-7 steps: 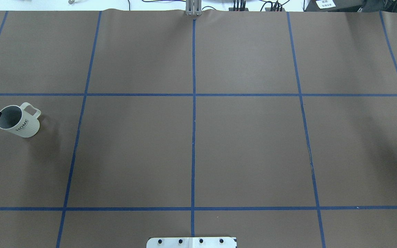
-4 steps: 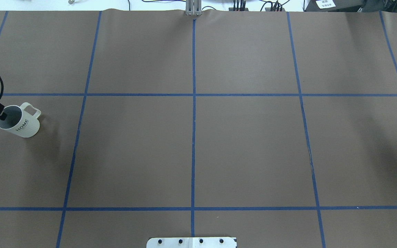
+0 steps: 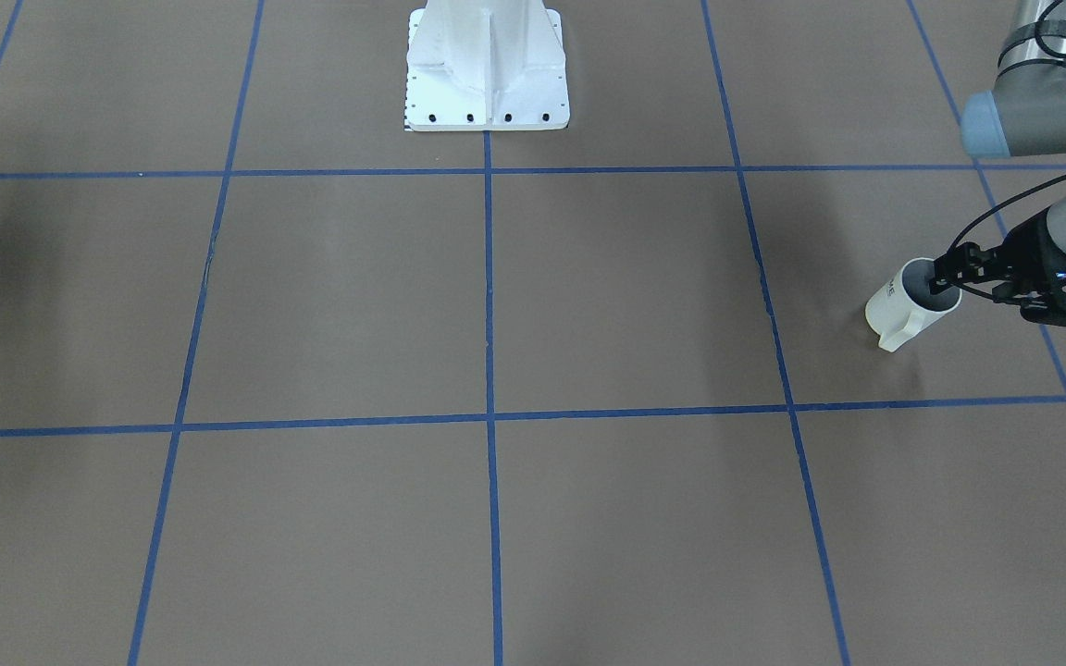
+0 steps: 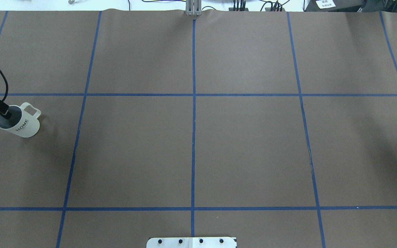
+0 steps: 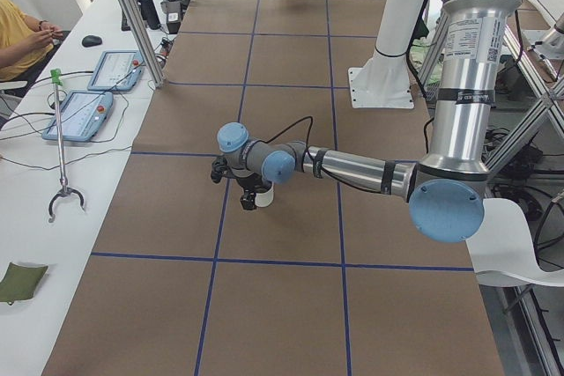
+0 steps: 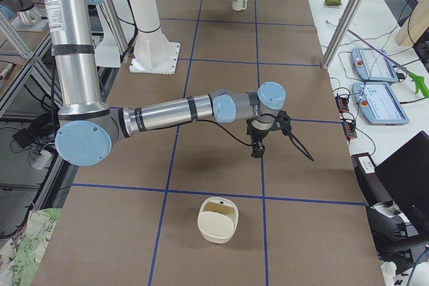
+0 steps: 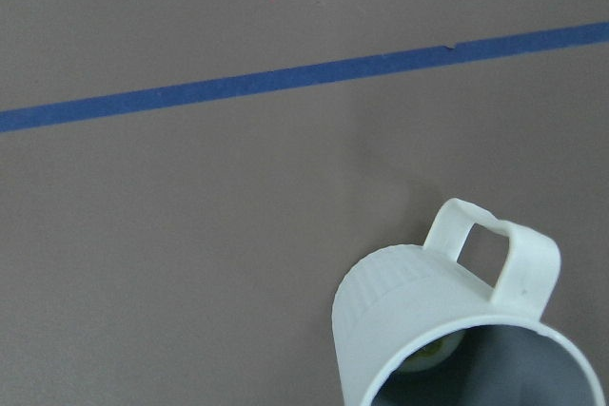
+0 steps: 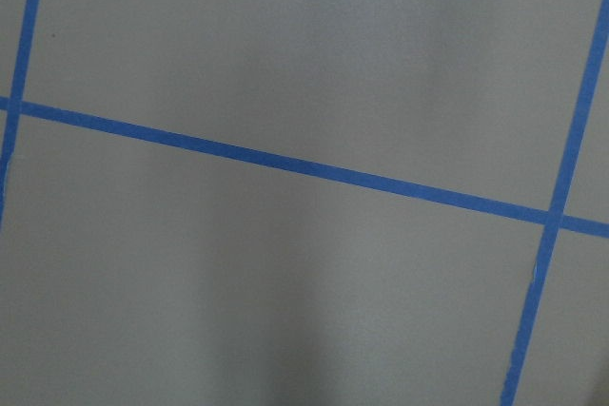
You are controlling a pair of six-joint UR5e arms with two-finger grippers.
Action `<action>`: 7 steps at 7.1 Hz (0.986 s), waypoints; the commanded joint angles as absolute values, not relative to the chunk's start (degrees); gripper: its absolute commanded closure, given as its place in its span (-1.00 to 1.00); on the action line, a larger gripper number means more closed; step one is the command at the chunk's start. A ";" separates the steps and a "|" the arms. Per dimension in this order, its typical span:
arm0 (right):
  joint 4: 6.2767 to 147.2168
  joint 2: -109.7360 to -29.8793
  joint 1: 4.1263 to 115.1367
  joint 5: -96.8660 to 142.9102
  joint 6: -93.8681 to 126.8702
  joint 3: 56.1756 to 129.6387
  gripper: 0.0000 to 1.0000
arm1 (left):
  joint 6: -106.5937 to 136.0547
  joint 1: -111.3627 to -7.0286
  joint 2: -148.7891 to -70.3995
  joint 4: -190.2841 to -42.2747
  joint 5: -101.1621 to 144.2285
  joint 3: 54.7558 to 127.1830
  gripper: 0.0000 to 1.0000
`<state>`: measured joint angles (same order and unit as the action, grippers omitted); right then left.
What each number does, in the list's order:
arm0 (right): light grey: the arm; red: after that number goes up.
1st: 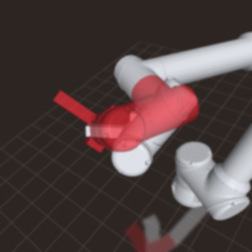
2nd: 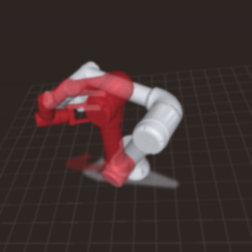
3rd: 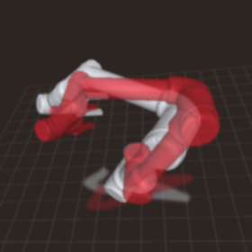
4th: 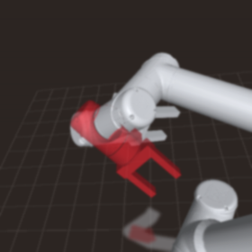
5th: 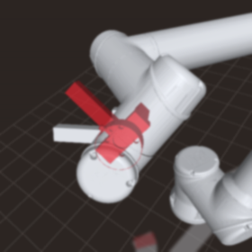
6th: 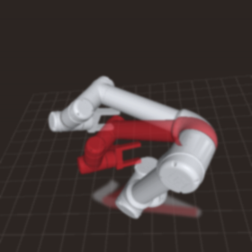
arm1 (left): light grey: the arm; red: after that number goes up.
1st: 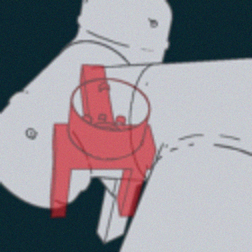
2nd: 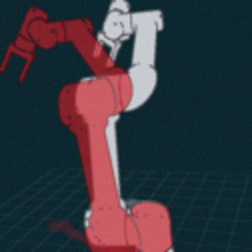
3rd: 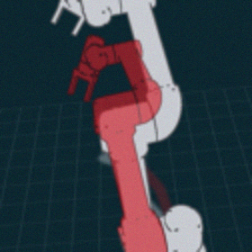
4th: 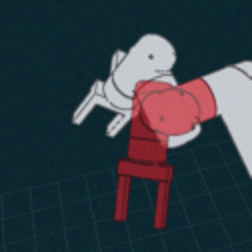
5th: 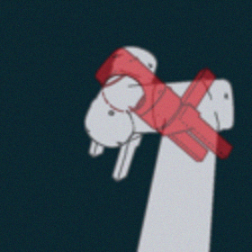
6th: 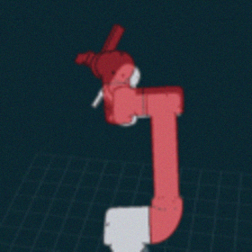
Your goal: Left arm hands cup to right arm to dump lemon
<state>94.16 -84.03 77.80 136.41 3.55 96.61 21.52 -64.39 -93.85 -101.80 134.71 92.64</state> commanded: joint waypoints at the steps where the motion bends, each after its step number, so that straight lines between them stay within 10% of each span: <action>1: 94.13 -83.94 77.61 136.41 3.52 96.15 -1.00 | 21.53 -63.03 -93.96 -101.95 134.74 92.29 0.54; 2: 94.13 -83.94 77.61 136.41 3.52 96.24 -1.00 | 21.62 -62.93 -94.04 -101.95 134.74 92.55 1.00; 7: 94.13 -82.36 77.61 136.49 3.60 96.86 -1.00 | 46.07 -60.67 -113.15 -97.30 139.13 95.54 1.00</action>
